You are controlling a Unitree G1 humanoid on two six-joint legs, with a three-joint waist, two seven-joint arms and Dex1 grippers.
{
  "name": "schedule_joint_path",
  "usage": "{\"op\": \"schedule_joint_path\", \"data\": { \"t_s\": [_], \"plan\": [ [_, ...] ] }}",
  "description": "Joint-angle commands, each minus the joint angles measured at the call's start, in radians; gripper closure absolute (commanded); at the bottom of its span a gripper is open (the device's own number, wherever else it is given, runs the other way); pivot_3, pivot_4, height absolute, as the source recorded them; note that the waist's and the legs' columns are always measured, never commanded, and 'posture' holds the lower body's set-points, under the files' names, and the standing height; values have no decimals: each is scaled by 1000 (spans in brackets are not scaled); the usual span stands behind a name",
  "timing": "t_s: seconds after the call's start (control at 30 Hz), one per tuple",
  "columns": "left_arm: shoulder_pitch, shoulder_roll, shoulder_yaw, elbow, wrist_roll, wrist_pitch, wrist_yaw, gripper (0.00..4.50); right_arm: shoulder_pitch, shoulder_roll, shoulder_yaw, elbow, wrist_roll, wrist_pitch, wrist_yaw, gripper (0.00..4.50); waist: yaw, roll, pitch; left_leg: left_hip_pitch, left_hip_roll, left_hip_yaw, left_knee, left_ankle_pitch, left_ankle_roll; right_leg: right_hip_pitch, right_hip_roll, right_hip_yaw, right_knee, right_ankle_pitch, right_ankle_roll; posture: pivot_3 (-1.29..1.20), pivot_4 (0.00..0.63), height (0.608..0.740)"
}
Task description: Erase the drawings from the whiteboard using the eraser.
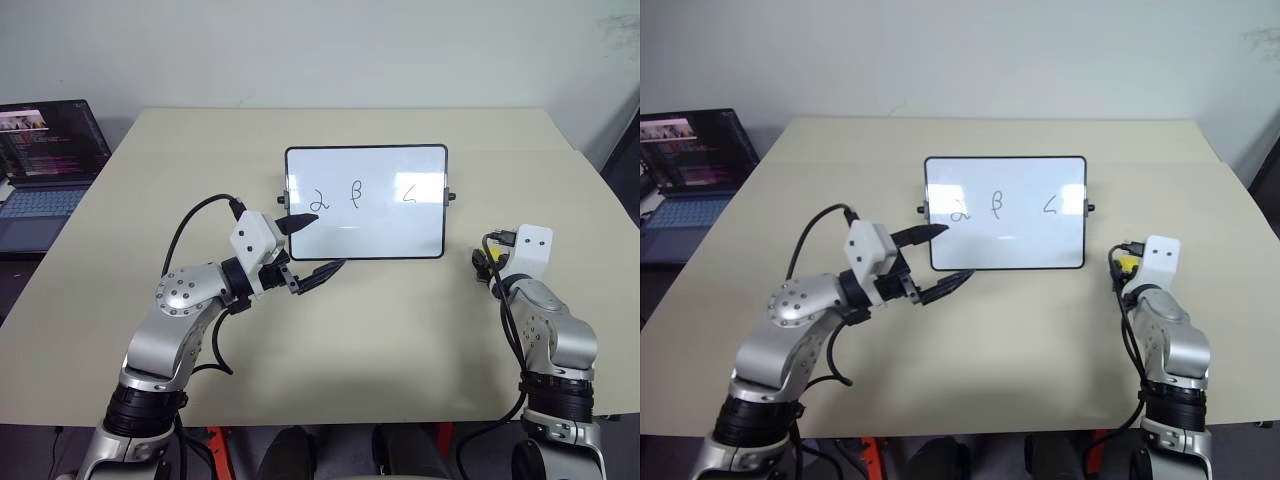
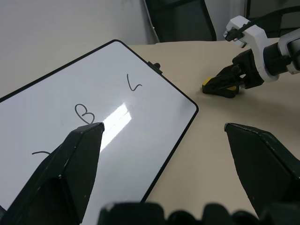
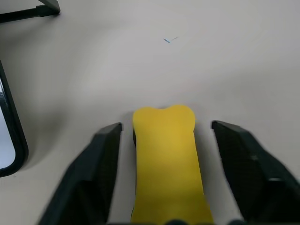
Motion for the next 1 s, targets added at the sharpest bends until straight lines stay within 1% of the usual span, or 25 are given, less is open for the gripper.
{"op": "schedule_joint_path", "data": {
  "t_s": [0.03, 0.07, 0.1, 0.13, 1.0],
  "plan": [
    [-15, 5, 7, -24, -6, -15, -8, 0, -13, -2, -18, -16, 6, -22, 1, 2827, 0, 0, 0, 0, 0, 0, 0, 0, 0, 0, 0, 0, 0, 0, 0, 0, 150, 740],
    [-16, 5, 7, -24, -6, -15, -8, 0, -13, -2, -18, -15, 7, -23, 1, 3150, 0, 0, 0, 0, 0, 0, 0, 0, 0, 0, 0, 0, 0, 0, 0, 0, 150, 740],
    [-17, 5, 7, -23, -6, -16, -9, 0, -13, -1, -18, -14, 6, -24, 1, 3364, 0, 0, 0, 0, 0, 0, 0, 0, 0, 0, 0, 0, 0, 0, 0, 0, 150, 740],
    [-17, 5, 8, -23, -6, -16, -9, 0, -13, 0, -18, -13, 7, -23, 0, 3415, 0, 0, 0, 0, 0, 0, 0, 0, 0, 0, 0, 0, 0, 0, 0, 0, 150, 740],
    [-23, 1, 7, -21, -4, -16, -15, 0, -17, 10, -7, 14, 7, -41, 10, 3435, 0, 0, 0, 0, 0, 0, 0, 0, 0, 0, 0, 0, 0, 0, 0, 0, 150, 740]
  ]
}}
